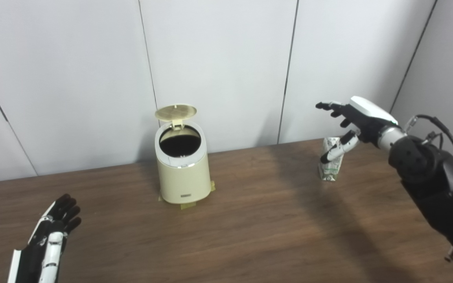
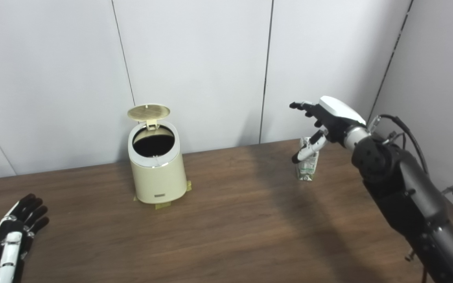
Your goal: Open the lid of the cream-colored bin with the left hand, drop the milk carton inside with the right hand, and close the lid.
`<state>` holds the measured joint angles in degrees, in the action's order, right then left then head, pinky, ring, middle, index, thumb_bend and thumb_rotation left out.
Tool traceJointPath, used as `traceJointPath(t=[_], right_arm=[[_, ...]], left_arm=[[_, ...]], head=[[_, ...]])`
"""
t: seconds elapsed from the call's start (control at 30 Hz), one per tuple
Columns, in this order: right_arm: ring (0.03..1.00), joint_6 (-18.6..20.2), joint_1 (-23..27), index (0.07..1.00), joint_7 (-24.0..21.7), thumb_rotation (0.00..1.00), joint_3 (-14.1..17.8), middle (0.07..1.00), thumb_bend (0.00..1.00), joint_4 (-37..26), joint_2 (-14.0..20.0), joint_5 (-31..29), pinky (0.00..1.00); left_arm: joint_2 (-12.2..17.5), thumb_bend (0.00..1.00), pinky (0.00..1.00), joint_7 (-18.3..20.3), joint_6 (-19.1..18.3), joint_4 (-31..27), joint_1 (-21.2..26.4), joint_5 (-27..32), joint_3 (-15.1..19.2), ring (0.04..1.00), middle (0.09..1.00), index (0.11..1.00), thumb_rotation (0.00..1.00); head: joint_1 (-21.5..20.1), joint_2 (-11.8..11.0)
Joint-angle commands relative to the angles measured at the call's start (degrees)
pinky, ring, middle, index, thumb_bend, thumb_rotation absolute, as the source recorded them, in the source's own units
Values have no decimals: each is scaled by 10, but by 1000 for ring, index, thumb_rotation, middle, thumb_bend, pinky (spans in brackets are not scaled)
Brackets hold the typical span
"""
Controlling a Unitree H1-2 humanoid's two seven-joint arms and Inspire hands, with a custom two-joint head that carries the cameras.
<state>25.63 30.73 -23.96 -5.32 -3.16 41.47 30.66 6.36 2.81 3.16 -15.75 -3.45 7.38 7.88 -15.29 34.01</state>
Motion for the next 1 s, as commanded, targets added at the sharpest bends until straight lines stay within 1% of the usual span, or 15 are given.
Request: traceJointPath(t=[0.0,0.1,0.17,0.27,0.33,0.4,0.43,0.5,0.7,0.83,0.97], right_arm=[[858,5,27,901,5,144,16,910,996,-2,13,-5,702],[855,-11,12,905,20,119,22,909,968,18,9,-13,708],[861,-16,3,899,29,133,15,912,966,33,10,-3,709],[836,-56,-11,871,55,155,2,880,979,65,17,13,695],[838,-74,-16,866,65,181,-4,881,990,81,19,20,706],[856,-85,-15,866,72,206,-11,890,997,97,22,29,734],[861,-84,-12,867,69,210,-19,892,997,105,24,38,740],[890,-88,-6,870,67,207,-30,899,999,120,27,51,778],[911,-108,16,848,68,209,-62,906,1000,180,34,82,836],[903,-120,24,840,81,183,-66,912,1000,211,32,87,824],[888,-146,25,838,104,173,-62,900,1000,231,29,84,799]], left_arm=[[6,365,905,2,9,-11,15,7,2,893,888,873,734],[7,377,917,4,12,-8,15,10,1,894,889,873,732],[8,378,899,5,12,-9,14,10,1,889,889,875,732],[9,371,892,3,12,-11,13,6,1,885,882,868,722],[9,372,880,2,14,-11,12,4,1,878,878,864,719],[10,371,893,4,15,-10,12,4,1,880,879,864,718],[11,370,897,4,17,-9,13,4,1,880,879,865,719],[12,369,902,5,19,-8,14,4,1,881,881,868,719],[12,387,914,4,15,-9,13,8,0,875,878,872,718],[13,398,901,5,19,-9,13,8,-1,876,879,873,718],[12,393,909,3,13,-13,12,3,-2,877,878,870,723]], head=[[0,1],[2,1],[2,0],[0,-1],[-3,0],[-4,0],[-5,1],[-6,1],[-7,0],[-9,0],[-8,0]])
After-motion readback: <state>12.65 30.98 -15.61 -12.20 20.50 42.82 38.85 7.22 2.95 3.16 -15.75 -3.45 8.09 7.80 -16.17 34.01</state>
